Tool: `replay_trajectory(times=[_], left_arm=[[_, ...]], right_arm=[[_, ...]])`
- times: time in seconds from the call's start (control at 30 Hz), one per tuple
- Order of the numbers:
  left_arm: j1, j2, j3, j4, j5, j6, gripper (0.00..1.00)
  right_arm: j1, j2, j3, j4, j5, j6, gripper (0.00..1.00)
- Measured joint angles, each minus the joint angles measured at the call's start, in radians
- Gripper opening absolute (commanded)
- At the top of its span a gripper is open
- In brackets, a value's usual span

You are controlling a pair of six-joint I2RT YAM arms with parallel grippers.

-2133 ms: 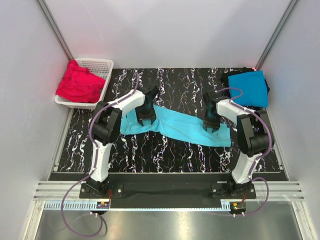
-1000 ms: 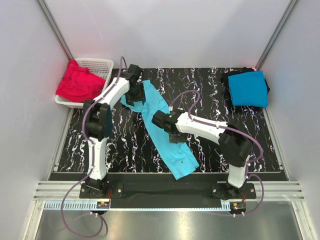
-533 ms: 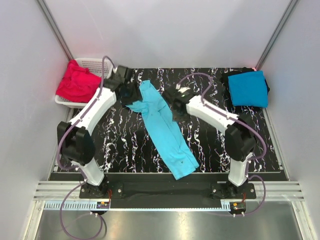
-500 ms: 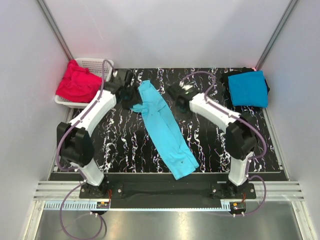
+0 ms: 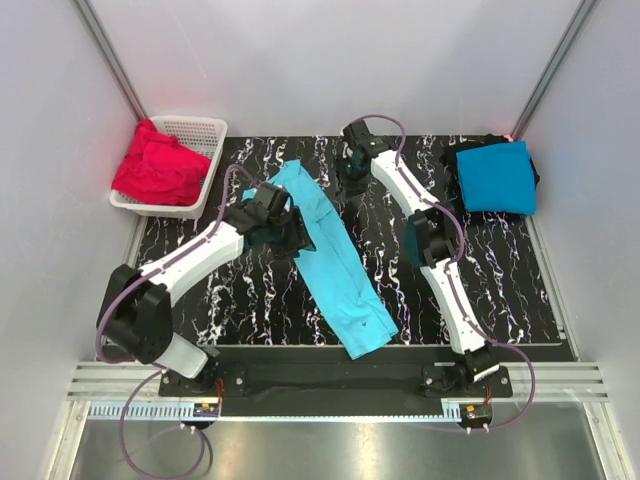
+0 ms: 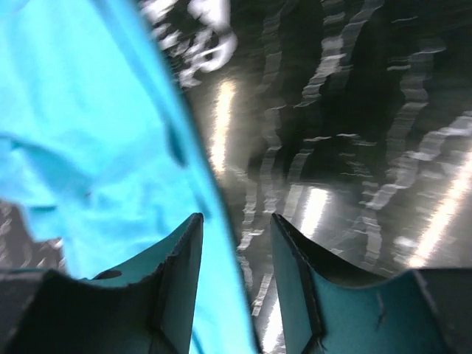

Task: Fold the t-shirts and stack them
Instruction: Fold the tshirt

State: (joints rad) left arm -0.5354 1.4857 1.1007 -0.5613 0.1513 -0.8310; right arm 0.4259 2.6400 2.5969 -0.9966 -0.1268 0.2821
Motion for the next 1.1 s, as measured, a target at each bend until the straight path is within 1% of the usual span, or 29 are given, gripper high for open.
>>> replay_trajectory(times=[0.1, 0.2, 0.3, 0.4, 0.47, 0.57, 0.7, 0.87, 1.0, 1.1], left_arm=[[-0.024, 0.042, 0.0, 0.031, 0.029, -0.001, 0.52], [-0.047, 0.103, 0.0, 0.057, 0.058, -0.001, 0.52], [-0.085, 0.166, 0.0, 0.093, 0.089, -0.001, 0.51], [-0.132, 0.226, 0.001, 0.135, 0.121, -0.002, 0.5], [-0.164, 0.273, 0.008, 0.154, 0.14, -0.006, 0.5], [-0.208, 0.324, 0.018, 0.168, 0.147, -0.009, 0.5], [-0.232, 0.335, 0.032, 0.169, 0.152, -0.009, 0.5], [-0.231, 0.337, 0.051, 0.187, 0.156, -0.009, 0.5], [-0.233, 0.338, 0.051, 0.189, 0.156, -0.009, 0.5], [-0.235, 0.337, 0.051, 0.189, 0.156, -0.008, 0.49]], right_arm=[[0.006, 0.026, 0.016, -0.001, -0.122, -0.003, 0.49], [0.007, 0.027, 0.013, 0.033, -0.222, -0.007, 0.47], [0.007, 0.006, -0.057, 0.121, -0.308, -0.011, 0.46], [0.007, -0.032, -0.187, 0.224, -0.409, -0.013, 0.47], [0.007, -0.034, -0.213, 0.269, -0.492, -0.01, 0.46], [0.007, -0.032, -0.21, 0.318, -0.612, 0.004, 0.44], [0.009, -0.032, -0.216, 0.379, -0.691, 0.004, 0.45], [0.012, -0.019, -0.217, 0.402, -0.802, 0.013, 0.47], [0.014, 0.042, -0.174, 0.41, -0.913, 0.06, 0.48], [0.014, 0.088, -0.171, 0.407, -0.953, 0.089, 0.48]])
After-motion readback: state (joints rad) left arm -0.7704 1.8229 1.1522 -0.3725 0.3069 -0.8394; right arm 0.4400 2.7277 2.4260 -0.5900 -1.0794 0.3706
